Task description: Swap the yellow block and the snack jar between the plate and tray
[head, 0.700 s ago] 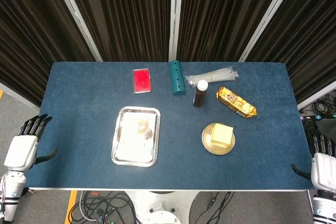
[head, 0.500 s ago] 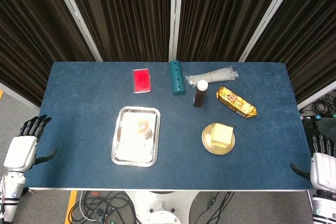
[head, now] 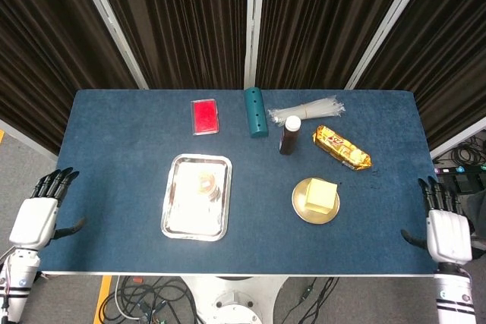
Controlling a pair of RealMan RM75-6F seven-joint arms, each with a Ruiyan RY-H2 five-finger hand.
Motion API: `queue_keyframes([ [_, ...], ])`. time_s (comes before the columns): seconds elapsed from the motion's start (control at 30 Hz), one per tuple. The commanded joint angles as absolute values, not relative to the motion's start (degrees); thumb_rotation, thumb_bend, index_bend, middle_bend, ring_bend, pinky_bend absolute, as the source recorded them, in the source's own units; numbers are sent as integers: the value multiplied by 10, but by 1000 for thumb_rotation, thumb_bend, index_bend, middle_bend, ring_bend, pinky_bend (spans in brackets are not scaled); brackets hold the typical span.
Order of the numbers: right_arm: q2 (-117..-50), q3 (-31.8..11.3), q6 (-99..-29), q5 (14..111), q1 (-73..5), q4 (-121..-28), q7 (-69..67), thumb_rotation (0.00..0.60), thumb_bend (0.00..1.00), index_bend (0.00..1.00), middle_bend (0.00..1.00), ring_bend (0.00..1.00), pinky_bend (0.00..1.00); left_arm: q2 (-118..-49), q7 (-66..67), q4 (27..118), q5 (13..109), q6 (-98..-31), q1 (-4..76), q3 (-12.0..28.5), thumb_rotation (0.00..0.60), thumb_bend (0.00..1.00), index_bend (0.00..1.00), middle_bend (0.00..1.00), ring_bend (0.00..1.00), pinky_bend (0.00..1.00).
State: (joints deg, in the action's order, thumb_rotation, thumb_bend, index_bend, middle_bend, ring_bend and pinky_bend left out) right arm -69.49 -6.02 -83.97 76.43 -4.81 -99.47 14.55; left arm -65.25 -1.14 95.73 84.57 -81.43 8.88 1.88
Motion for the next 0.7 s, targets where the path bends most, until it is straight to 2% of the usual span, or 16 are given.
queue_keyframes([
  [0.03, -720, -72, -805, 758, -79, -1011, 165, 600, 2, 0, 0, 0, 0, -656, -19, 954, 846, -813, 89, 19, 600, 159, 85, 53, 0, 93],
  [0.2, -766, -93, -743, 721, -132, -1011, 213, 600, 0, 0, 0, 0, 0, -657, -23, 948, 850, -813, 90, 20, 600, 159, 85, 53, 0, 93],
  [0.43, -842, -115, -701, 666, -188, -971, 270, 600, 0, 0, 5, 0, 0, -654, -36, 944, 852, -814, 86, 18, 600, 159, 85, 53, 0, 93],
  [0.7, -891, -121, -674, 630, -223, -927, 279, 600, 23, 0, 120, 18, 0, -656, -38, 937, 850, -811, 88, 19, 600, 159, 85, 53, 0, 93],
])
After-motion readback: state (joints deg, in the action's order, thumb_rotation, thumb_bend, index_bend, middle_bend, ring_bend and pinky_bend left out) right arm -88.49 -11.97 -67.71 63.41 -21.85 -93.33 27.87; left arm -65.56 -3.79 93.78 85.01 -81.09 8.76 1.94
